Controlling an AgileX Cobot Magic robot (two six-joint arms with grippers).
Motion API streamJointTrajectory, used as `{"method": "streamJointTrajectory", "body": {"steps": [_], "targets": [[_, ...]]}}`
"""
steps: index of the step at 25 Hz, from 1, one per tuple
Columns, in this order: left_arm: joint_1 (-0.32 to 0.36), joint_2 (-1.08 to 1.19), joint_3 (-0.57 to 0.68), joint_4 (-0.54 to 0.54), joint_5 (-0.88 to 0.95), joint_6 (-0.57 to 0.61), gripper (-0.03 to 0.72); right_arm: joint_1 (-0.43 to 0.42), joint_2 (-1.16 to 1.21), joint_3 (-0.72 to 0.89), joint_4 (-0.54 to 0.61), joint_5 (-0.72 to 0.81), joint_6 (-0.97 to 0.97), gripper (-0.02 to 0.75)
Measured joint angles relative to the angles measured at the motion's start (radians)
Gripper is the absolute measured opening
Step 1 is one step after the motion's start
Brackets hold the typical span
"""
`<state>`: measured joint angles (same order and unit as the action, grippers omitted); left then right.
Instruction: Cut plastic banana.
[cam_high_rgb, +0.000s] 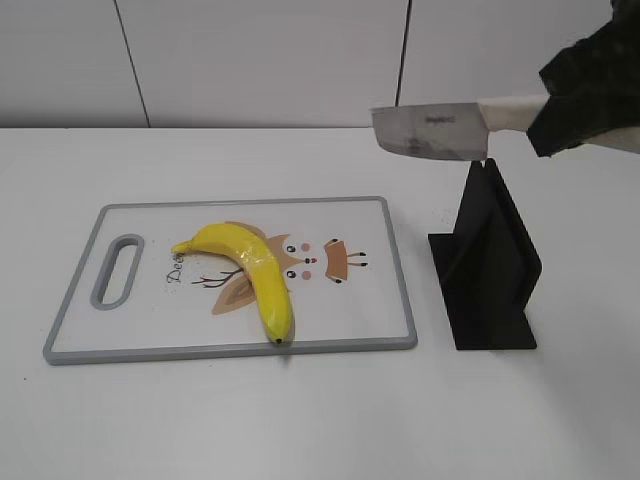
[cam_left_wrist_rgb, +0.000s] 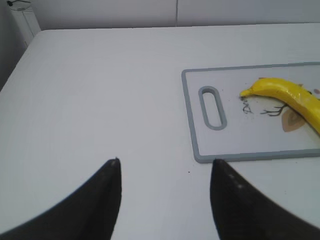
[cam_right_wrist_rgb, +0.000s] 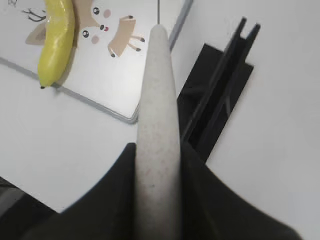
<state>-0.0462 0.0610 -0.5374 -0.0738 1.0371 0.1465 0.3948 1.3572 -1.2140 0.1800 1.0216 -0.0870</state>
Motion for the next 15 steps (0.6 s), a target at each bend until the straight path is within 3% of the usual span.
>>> {"method": "streamJointTrajectory", "body": {"steps": [8,11,15], "targets": [[0.000,0.288,-0.085,-0.156,-0.088,0.260,0.533,-0.003,0.011,0.000,0.087,-0.122,-0.490,0.176],[0.000,0.401,-0.135,-0.253,-0.114,0.384,0.533,-0.035,0.049,0.000,0.264,-0.124,-0.689,0.176],[0.000,0.553,-0.223,-0.366,-0.110,0.578,0.533,-0.136,0.107,0.000,0.616,-0.061,-1.037,0.176]]}}
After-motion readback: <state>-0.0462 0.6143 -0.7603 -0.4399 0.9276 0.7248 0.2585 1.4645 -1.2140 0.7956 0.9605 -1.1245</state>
